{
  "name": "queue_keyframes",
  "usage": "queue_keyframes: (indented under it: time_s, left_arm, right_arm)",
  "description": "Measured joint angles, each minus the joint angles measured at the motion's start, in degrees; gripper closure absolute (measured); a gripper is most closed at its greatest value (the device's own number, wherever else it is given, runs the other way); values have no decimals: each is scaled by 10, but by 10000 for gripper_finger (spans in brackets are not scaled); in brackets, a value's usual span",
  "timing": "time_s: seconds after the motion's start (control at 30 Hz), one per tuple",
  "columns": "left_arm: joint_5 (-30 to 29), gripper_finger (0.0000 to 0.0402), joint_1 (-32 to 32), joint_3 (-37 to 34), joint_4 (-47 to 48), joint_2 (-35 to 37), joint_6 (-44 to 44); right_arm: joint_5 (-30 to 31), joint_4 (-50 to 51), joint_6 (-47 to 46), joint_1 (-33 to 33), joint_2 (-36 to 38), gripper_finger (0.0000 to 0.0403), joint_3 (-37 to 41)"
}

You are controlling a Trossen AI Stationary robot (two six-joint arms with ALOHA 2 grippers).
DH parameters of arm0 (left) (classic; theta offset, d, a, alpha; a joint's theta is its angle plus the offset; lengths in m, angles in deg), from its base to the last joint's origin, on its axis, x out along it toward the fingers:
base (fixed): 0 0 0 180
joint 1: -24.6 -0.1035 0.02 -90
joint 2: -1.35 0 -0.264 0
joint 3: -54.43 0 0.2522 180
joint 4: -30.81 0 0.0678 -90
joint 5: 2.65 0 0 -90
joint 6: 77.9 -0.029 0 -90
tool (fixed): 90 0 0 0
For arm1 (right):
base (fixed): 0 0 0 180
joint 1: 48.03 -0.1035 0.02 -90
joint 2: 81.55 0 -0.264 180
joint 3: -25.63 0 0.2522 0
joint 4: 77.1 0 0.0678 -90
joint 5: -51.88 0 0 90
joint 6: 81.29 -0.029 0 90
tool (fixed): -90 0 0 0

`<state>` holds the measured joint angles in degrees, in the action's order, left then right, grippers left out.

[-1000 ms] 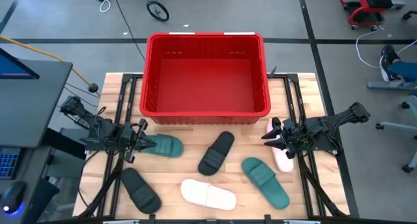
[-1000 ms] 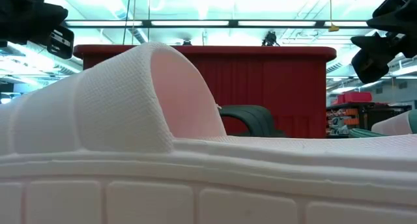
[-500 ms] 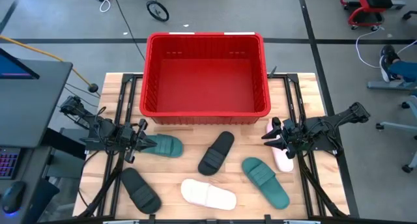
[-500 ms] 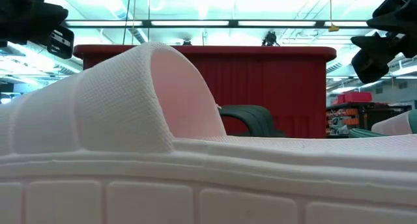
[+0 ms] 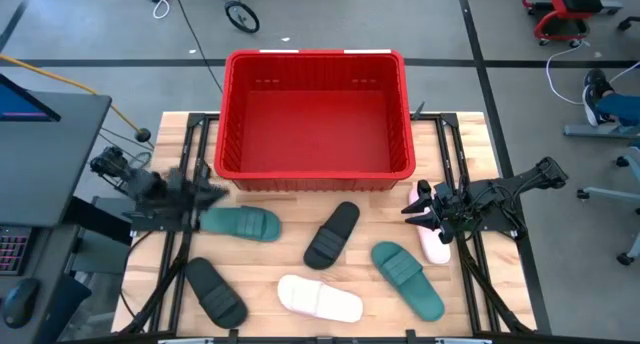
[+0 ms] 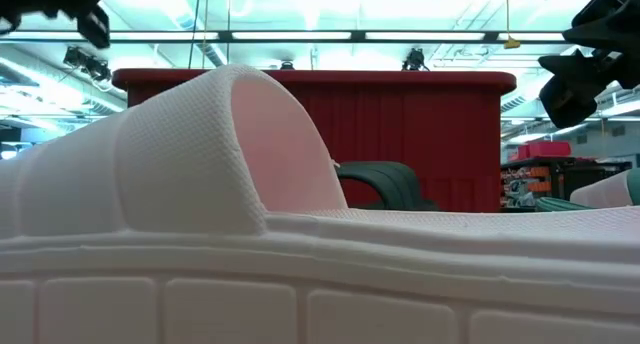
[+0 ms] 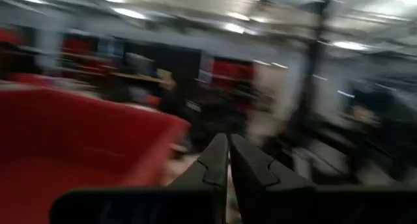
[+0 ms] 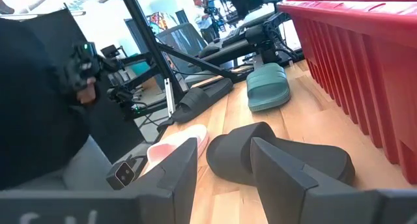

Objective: Pick and place slides into bin
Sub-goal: Put the top pink slide into the red container

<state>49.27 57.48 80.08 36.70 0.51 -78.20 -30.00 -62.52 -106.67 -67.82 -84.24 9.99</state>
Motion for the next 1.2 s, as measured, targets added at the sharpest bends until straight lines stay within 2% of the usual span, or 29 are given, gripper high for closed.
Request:
queue_keyframes:
  time_s: [0.13, 0.23, 0.33, 0.47, 0.57, 0.67, 0.77, 0.87, 0.97, 1.1, 1.2]
  left_arm:
    - [-115, 378, -1, 90, -2, -22, -75]
    - [-158, 381, -1, 170, 0, -61, -148]
    - [-178, 384, -1, 255, -1, -109, -228]
    - [-191, 385, -1, 356, 1, -177, -274]
    - [-192, 381, -1, 420, -1, -224, -274]
    - [-192, 377, -1, 470, 2, -268, -274]
    - [-191, 378, -1, 503, 2, -305, -274]
    - [-191, 383, -1, 522, 1, -337, -273]
    - [-191, 387, -1, 529, 1, -365, -251]
    - [-191, 385, -1, 530, 1, -391, -204]
    - [-191, 380, 0, 530, 1, -411, -179]
  right_arm:
    - [1, 0, 5, 0, 0, 253, 0]
    - [38, -5, 52, 4, 0, 253, 0]
    - [75, -29, 49, 9, 0, 253, 2]
    - [94, -97, -14, 10, 0, 253, 2]
    - [96, -217, -26, 10, 0, 253, 2]
    - [51, -373, 19, 10, 0, 253, -5]
    - [-6, -419, 63, 10, -9, 253, -55]
    - [-54, -312, 99, 10, -42, 253, -163]
    - [-78, -105, 120, 10, -118, 253, -315]
    - [-109, 166, 99, 9, -282, 253, -504]
    - [-185, 330, 39, -4, -411, 253, -603]
